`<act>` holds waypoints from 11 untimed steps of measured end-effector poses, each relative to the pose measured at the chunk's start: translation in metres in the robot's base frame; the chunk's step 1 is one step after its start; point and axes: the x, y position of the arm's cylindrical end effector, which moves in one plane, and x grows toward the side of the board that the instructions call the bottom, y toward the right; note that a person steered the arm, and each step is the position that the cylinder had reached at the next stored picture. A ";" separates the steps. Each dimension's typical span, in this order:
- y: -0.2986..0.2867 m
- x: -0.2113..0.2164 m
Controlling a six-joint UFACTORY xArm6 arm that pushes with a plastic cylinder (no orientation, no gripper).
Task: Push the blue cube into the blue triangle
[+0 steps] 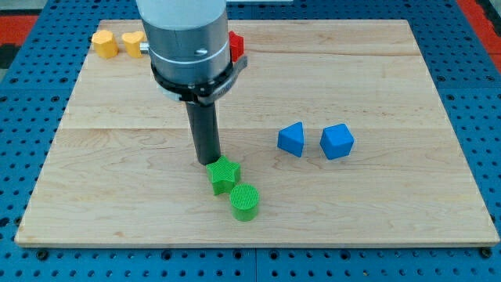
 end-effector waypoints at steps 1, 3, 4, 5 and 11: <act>0.001 -0.044; 0.088 -0.055; 0.102 -0.062; 0.170 -0.083; 0.048 -0.062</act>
